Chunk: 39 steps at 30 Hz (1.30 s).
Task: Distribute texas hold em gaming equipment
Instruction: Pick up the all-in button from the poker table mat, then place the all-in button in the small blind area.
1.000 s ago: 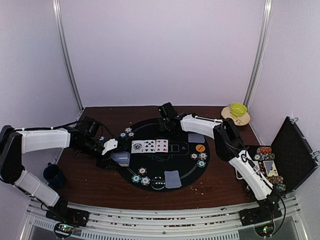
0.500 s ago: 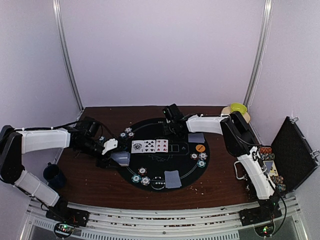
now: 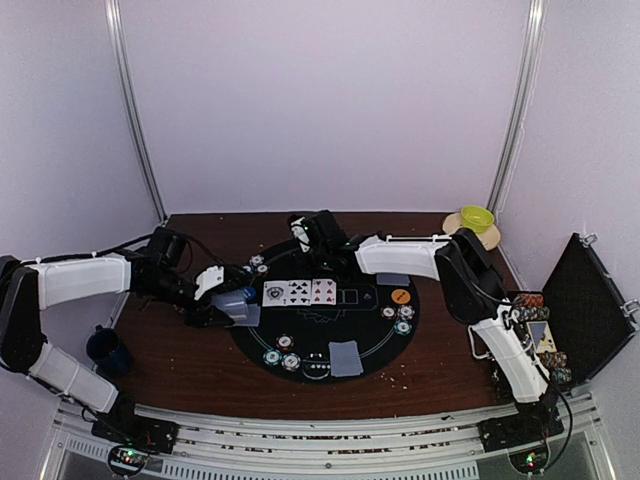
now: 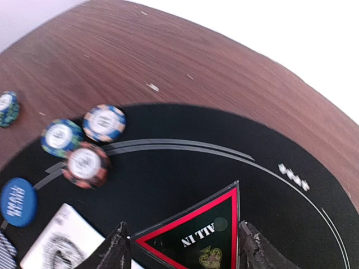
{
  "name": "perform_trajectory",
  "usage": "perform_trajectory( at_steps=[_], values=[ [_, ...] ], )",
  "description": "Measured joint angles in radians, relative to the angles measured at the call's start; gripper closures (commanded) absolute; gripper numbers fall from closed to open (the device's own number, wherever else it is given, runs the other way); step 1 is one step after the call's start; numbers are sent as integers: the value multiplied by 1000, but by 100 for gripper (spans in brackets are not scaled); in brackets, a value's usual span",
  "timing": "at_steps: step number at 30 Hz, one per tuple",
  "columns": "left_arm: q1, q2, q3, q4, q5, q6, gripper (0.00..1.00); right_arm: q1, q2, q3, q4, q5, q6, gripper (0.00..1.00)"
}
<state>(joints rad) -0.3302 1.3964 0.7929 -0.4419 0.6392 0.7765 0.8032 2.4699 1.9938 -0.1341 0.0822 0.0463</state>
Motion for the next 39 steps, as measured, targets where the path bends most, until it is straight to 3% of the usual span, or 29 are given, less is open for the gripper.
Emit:
perform_trajectory(
  at_steps=[6, 39],
  values=[
    [37, -11, 10, -1, 0, -11, 49, 49, 43, 100, 13, -31, -48, 48],
    [49, -24, 15, -1, 1, -27, 49, 57, 139, 165, -3, -76, -174, 45]
  ],
)
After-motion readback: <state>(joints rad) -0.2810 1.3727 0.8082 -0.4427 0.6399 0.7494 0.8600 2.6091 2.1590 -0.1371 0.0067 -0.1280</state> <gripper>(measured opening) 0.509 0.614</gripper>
